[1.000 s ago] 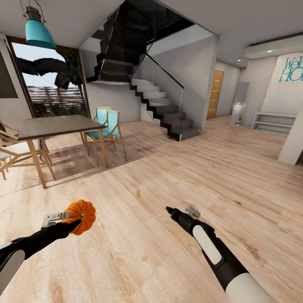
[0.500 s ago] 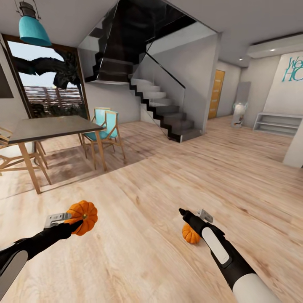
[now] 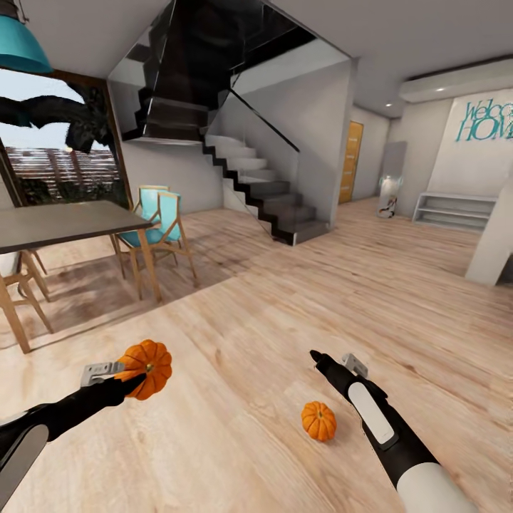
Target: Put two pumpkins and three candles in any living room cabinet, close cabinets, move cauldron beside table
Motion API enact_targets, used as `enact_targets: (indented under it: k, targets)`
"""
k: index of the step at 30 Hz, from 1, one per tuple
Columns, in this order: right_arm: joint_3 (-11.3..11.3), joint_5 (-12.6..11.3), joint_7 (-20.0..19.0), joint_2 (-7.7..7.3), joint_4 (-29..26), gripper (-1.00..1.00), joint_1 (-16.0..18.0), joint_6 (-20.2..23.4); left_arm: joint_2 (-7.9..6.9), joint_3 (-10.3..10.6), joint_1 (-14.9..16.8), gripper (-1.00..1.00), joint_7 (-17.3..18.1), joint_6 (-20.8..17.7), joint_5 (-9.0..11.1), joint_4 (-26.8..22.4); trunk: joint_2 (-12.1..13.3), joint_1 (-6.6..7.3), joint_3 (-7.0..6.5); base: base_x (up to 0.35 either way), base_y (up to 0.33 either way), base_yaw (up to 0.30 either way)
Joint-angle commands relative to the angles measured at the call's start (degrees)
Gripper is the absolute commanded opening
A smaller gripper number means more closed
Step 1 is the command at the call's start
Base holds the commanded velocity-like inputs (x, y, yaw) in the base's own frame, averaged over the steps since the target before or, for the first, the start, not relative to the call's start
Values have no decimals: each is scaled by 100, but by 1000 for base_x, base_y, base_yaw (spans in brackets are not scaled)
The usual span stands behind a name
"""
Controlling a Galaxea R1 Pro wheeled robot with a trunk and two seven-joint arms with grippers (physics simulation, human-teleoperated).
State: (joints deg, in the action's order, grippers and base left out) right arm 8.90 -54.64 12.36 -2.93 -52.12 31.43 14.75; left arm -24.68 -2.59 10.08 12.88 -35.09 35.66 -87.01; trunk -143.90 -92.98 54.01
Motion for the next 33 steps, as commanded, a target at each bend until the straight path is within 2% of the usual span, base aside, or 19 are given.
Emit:
enact_targets:
  k: [1, 7, 17, 22, 33]
  targets:
    - [23, -47, 47, -6, -9, 100, 4, 6, 3, -12, 3, -100, 26, -42, 42, -3, -3, -2, -1, 294, -98, -215]
    - [22, -47, 47, -6, -9, 100, 4, 9, 7, -10, 3, -100, 51, -42, 33, 5, -3, -2, -38, 251, -34, -202]
    - [15, -47, 56, -6, -9, 100, 4, 19, 7, -14, 3, -100, 65, -42, 64, -24, -3, -2, -84, 26, -12, -153]
    - [22, -44, 56, -6, -9, 100, 4, -1, 7, 0, 3, -100, 65, -42, 64, -26, -9, -15, -1, 0, 0, -197]
    - [24, -39, 50, -6, 0, 100, 4, -40, 7, -4, 3, -100, 58, -42, 55, -26, -24, -43, 239, 0, 0, -13]
